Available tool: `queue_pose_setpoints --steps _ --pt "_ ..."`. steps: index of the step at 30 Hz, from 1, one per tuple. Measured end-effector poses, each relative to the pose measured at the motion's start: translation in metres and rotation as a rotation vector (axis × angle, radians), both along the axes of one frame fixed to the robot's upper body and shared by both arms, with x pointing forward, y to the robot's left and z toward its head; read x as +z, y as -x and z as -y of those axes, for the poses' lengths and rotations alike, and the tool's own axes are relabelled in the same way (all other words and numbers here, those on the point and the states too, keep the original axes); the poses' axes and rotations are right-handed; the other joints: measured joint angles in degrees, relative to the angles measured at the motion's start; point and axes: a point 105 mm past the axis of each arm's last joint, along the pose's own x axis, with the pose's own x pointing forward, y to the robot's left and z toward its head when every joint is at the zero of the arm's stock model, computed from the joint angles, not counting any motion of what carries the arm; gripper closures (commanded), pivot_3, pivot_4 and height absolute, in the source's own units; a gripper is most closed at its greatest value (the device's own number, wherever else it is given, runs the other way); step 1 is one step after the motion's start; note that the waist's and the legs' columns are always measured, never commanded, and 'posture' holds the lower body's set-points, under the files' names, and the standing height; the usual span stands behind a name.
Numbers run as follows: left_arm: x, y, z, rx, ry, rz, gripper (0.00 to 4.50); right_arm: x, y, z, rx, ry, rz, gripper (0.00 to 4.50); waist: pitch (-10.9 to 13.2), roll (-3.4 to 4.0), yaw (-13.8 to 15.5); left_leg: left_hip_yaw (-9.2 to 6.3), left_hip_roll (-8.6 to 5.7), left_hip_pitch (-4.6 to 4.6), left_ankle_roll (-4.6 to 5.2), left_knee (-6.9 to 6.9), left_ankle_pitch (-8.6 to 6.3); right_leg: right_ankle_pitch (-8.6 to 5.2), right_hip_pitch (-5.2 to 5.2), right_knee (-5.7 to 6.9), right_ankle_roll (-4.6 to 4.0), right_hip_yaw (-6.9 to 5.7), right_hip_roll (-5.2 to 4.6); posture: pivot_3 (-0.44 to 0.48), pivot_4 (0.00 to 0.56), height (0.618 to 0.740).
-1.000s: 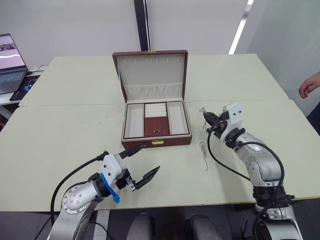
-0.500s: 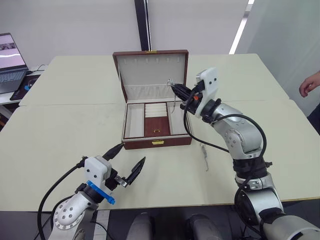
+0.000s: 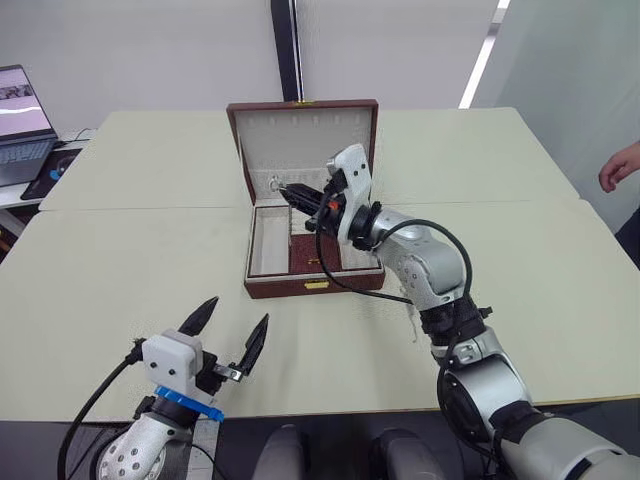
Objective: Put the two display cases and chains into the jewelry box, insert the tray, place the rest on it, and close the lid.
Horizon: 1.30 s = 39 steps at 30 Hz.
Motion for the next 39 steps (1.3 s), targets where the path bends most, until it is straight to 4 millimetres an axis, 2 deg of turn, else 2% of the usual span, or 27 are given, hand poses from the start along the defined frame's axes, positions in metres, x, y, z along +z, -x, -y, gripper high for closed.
queue_pose_setpoints --steps 6,11,20,27,32,35,39 --pt "-0.002 0.005 -0.003 0.051 0.010 0.005 0.00 -0.008 0.005 -0.020 0.065 0.024 -0.003 4.45 0.0 0.00 0.0 -0.01 0.02 0.00 0.00 -0.02 0.00 0.00 -0.03 0.01 0.00 -0.01 0.01 0.000 0.150 0.740" --pt "0.000 0.005 -0.004 0.065 0.002 0.021 0.00 -0.025 0.006 -0.032 0.096 0.052 -0.028 4.45 0.0 0.00 0.0 0.00 0.01 0.00 0.00 -0.02 0.00 0.00 -0.03 0.00 0.00 0.00 0.00 0.000 0.150 0.740" --pt "0.000 0.005 -0.004 0.072 0.001 0.023 0.00 -0.035 0.007 -0.039 0.106 0.065 -0.037 4.45 0.0 0.01 0.0 0.00 0.01 -0.02 0.00 -0.03 0.00 0.00 -0.06 0.01 0.00 0.00 0.01 0.000 0.150 0.740" --pt "0.002 0.003 -0.004 0.078 0.002 0.026 0.00 -0.035 0.007 -0.040 0.106 0.066 -0.037 2.69 0.0 0.01 0.0 0.00 0.01 -0.02 0.00 -0.03 0.00 0.00 -0.07 0.01 0.00 0.00 0.01 0.000 0.150 0.740" --pt "0.001 0.001 -0.004 0.078 0.004 0.016 0.00 -0.035 0.007 -0.039 0.105 0.065 -0.037 1.21 0.0 0.01 0.0 0.00 0.01 -0.02 0.00 -0.04 0.00 0.00 -0.08 0.01 0.00 0.00 0.00 0.000 0.150 0.740" --pt "0.003 -0.001 -0.002 0.070 0.008 0.025 0.00 -0.035 0.007 -0.039 0.104 0.065 -0.037 0.15 0.0 0.01 0.0 0.00 0.01 -0.02 0.00 -0.04 0.00 0.00 -0.08 0.01 0.00 0.00 0.00 0.000 0.150 0.740" --pt "0.003 -0.002 -0.001 0.068 0.008 0.025 0.00 -0.035 0.006 -0.039 0.103 0.065 -0.037 0.03 0.0 0.01 0.0 0.01 0.01 -0.03 0.00 -0.04 0.00 0.00 -0.09 0.01 0.00 0.00 0.00 0.000 0.150 0.740"
